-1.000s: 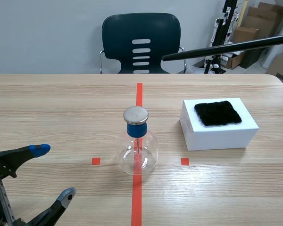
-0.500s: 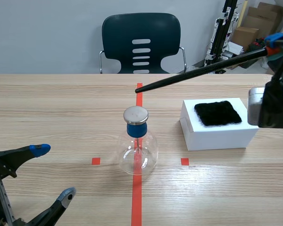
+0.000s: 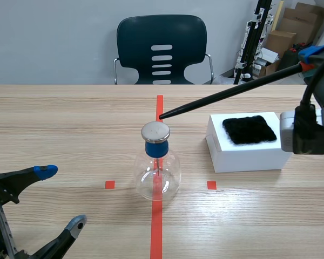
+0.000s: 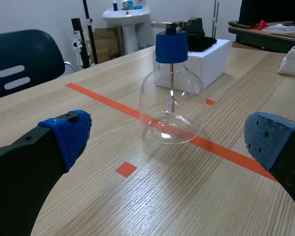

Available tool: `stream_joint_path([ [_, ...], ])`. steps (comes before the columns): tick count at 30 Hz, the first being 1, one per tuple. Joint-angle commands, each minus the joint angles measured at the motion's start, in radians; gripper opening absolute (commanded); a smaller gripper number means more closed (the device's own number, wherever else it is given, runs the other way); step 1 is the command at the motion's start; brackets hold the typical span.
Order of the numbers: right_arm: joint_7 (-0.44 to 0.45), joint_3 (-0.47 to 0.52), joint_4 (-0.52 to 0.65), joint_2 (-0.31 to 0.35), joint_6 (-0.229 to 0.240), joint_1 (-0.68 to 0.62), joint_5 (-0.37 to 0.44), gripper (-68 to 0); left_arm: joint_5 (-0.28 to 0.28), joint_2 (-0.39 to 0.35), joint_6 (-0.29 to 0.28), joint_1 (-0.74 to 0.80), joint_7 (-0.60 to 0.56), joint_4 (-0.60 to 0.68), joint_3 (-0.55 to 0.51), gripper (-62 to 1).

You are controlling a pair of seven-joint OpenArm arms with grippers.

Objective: Do the electroscope experiment. move the rod toward and away from the electroscope

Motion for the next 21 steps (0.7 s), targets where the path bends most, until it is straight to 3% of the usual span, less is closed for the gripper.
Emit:
stream_joint_path([
  [1,-0.018,0.001,0.006,0.000,-0.014,0.015,-0.008,-67.1,-0.006,-0.001,-0.001,0.000,-0.015,0.012,0.000,1.4],
  [13,-0.013,0.001,0.005,0.000,0.008,0.014,-0.007,-67.1,-0.006,-0.001,-0.001,0.000,-0.014,0.012,0.000,1.4],
  [21,-0.005,0.057,0.005,0.001,-0.068,-0.027,0.053,-67.1,-0.006,-0.001,-0.001,0.000,-0.014,0.012,0.000,1.4],
])
